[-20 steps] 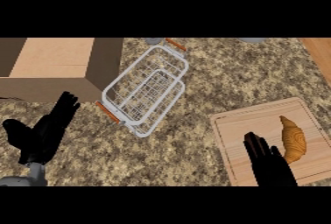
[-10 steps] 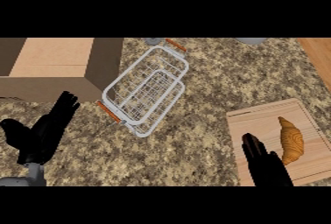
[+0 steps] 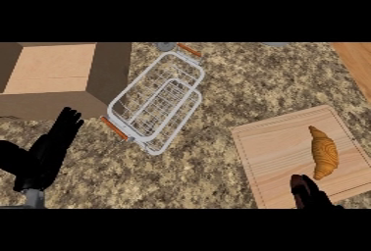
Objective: Pick the sweet potato from the cutting board and place it in the tiered basket
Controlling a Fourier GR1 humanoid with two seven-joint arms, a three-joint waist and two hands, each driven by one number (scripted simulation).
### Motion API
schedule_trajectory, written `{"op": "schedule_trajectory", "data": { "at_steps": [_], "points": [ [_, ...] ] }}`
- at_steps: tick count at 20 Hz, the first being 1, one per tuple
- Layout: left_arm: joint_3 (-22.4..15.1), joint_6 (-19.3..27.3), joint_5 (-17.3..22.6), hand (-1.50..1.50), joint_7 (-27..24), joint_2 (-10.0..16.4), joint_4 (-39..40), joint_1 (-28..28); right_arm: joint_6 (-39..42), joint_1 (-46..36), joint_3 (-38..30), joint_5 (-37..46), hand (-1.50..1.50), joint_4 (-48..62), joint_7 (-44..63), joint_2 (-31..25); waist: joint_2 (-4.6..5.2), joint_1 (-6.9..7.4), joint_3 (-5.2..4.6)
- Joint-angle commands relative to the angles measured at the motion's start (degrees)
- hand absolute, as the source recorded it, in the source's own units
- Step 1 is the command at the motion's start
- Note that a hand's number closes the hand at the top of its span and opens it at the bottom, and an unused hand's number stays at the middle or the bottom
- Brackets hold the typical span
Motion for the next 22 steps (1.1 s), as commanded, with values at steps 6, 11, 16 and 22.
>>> {"op": "schedule_trajectory", "data": {
  "at_steps": [6,11,16,22],
  "points": [
    [0.72,-0.42,0.51,0.0,0.0,-0.67,1.68,-0.69,-14.27,0.92,3.19,-4.24,1.5,-22.9,1.53,8.14,0.08,0.42,0.14],
    [-0.74,0.31,-1.41,0.0,1.26,-1.61,0.44,-2.46,-12.87,1.2,12.82,0.86,1.5,-32.41,2.65,9.55,0.42,1.64,0.14],
    [0.38,-1.32,-1.32,0.0,-0.51,-1.77,4.31,-4.25,-0.72,-7.09,23.49,7.88,1.5,-37.02,9.54,13.25,0.63,2.08,0.0],
    [-0.4,-0.86,-1.87,0.0,3.48,-1.89,-1.24,-2.77,9.74,-27.7,29.23,6.59,1.5,-29.97,28.27,13.4,0.72,3.34,0.05]
  ]
}}
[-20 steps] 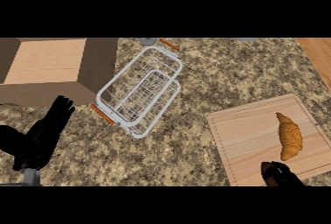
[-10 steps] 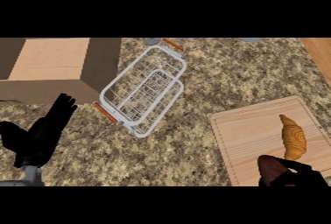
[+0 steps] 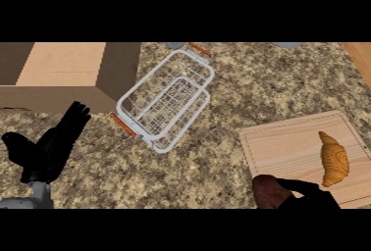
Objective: Pick the sweet potato from the cutting board and place it in the tiered basket
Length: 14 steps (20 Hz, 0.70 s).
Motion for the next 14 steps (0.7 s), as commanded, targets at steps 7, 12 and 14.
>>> {"op": "schedule_trajectory", "data": {
  "at_steps": [7,12,14],
  "points": [
    [0.75,-1.15,-0.27,0.0,1.17,-0.05,2.24,-3.94,1.9,-33.48,-1.98,-12.61,1.5,15.82,23.58,0.51,0.42,1.46,-0.08],
    [0.35,-0.95,-1.32,0.0,-0.11,-0.47,1.33,-2.37,-1.18,-45.39,-6.63,-20.19,1.5,25.83,28.79,0.5,0.21,1.99,-0.06],
    [0.16,-0.7,-1.48,0.0,0.51,-1.02,2.65,-4.04,-4.63,-49.81,-8.67,-22.8,1.5,31.36,29.27,0.5,0.36,2.14,-0.05]
  ]
}}
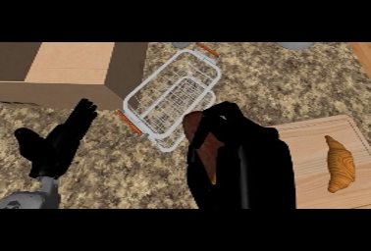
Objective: Pick the sweet potato from the cutting board and place it in the tiered basket
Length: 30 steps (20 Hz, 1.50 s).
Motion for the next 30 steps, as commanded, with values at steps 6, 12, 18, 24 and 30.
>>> {"op": "schedule_trajectory", "data": {
  "at_steps": [6,12,18,24,30],
  "points": [
    [1.34,0.63,-0.29,0.0,1.04,0.09,-0.61,-0.62,-7.04,-15.55,-4.49,-11.22,1.5,18.81,14.23,0.46,-0.1,0.17,0.06],
    [0.52,1.76,-2.07,0.0,1.02,-1.81,2.15,-2.72,-11.38,-20.57,-2.8,-14.98,1.5,25.45,15.03,0.46,-0.12,-0.92,0.09],
    [0.21,1.33,-1.85,0.0,1.75,-1.98,-1.82,-0.1,-19.72,-22.44,-3.64,-13.55,1.5,39.49,9.46,0.46,0.04,-0.33,0.12],
    [3.4,-0.71,-0.59,0.0,1.6,0.09,1.24,-1.92,-22.71,-26.47,-4.93,-10.09,1.5,45.19,8.27,0.46,0.06,-0.87,0.11],
    [3.67,-2.95,-0.16,0.0,-0.95,0.5,1.05,0.14,-33.66,-27.9,-6.86,-10.83,-1.5,51.08,4.8,0.46,0.29,0.15,0.09]
  ]
}}
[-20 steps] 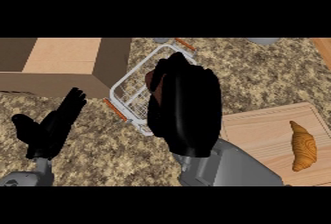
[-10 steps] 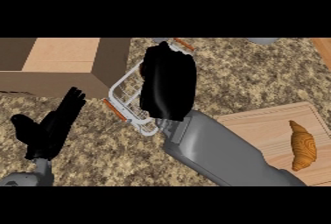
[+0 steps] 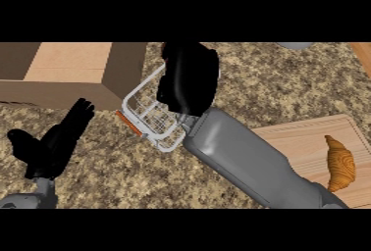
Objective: Pick the sweet potato from the cutting board and place it in the tiered basket
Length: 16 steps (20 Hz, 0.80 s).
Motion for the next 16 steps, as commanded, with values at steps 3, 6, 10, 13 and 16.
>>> {"op": "schedule_trajectory", "data": {
  "at_steps": [3,6,10,13,16],
  "points": [
    [0.88,0.37,-0.27,0.0,1.41,-0.19,0.52,-1.66,-9.82,-6.12,-2.19,-3.0,-1.5,10.1,3.97,0.53,0.11,0.07,-0.03],
    [-0.37,1.1,-2.09,0.0,-1.29,-1.85,0.89,0.66,-12.55,-6.42,-1.26,-2.13,-1.5,10.43,5.3,0.53,-0.02,-0.16,-0.04],
    [0.46,0.53,-0.91,0.0,1.34,-0.94,-0.24,-1.14,-19.18,-5.41,-1.62,-3.85,-1.5,8.24,6.51,0.53,-0.1,0.12,0.0],
    [1.2,0.27,-1.63,0.0,-0.98,-0.63,1.94,-0.45,-23.51,-4.07,-6.89,-5.31,-1.5,6.81,2.33,0.53,-0.04,-0.93,0.02],
    [2.03,-0.57,-0.6,0.0,-1.36,-0.5,2.75,-0.7,-28.18,-6.17,-9.01,-6.54,-1.5,6.64,3.91,0.53,0.1,-0.09,-0.04]
  ]
}}
